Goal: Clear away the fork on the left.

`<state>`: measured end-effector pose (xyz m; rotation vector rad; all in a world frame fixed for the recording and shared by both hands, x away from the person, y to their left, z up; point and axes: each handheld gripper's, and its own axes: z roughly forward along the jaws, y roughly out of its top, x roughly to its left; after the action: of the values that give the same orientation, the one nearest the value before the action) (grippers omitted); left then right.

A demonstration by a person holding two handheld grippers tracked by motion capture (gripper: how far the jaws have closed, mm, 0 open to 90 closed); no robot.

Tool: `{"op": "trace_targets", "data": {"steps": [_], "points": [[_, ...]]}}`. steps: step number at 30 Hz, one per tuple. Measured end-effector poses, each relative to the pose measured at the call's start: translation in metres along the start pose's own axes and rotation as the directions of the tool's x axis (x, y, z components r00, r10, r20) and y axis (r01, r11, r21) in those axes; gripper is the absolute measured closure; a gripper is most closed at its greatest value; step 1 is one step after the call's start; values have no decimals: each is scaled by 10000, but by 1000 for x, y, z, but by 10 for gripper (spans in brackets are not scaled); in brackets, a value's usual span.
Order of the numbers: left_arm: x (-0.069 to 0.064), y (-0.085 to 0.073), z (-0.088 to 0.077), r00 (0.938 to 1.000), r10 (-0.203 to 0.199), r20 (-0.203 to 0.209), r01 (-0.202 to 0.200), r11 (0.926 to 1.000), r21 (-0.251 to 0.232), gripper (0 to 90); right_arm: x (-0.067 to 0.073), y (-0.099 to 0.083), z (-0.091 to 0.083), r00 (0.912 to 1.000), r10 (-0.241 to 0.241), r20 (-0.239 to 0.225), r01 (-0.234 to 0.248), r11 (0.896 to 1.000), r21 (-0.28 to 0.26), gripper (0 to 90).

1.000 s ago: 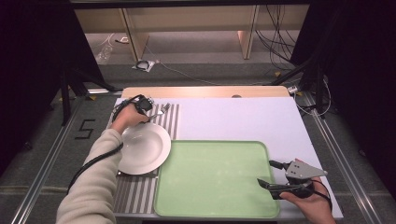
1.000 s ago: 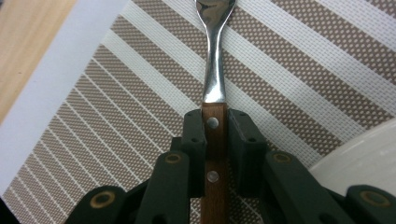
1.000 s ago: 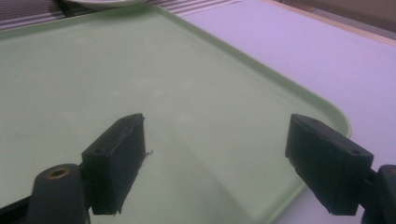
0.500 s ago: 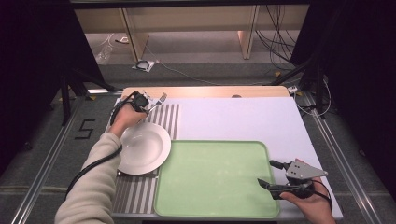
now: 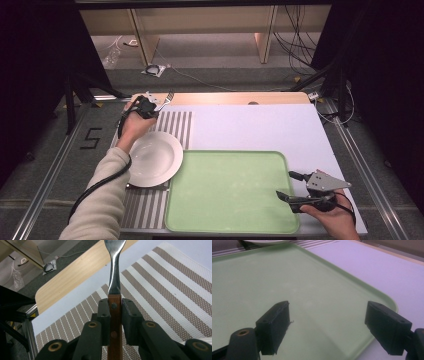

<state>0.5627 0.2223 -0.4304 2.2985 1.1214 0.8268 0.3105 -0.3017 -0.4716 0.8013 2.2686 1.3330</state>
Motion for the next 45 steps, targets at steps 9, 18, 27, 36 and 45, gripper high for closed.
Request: {"op": "trace_targets", "data": {"steps": [9, 18, 27, 36, 45], "points": [[6, 0, -5, 9992, -258, -319, 244, 9988, -432, 774, -1, 0, -1, 10000, 23, 83, -24, 10000, 75, 209], [3, 1, -17, 9969, -697, -353, 663, 9938, -893, 774, -2, -1, -2, 10000, 56, 46, -56, 10000, -74, 210], [-3, -5, -31, 9913, -1313, -121, 1286, 9833, -1291, 773, 0, 0, -2, 9999, 68, 149, -66, 9999, -116, 210], [-18, -11, -45, 9858, -1661, 263, 1682, 9751, -1444, 774, 0, 0, -4, 9997, 38, 228, -35, 9999, -144, 210], [-37, -15, -65, 9767, -1920, 957, 2064, 9627, -1750, 774, 1, 2, -4, 9994, -7, 334, 10, 10000, -81, 210]]}}
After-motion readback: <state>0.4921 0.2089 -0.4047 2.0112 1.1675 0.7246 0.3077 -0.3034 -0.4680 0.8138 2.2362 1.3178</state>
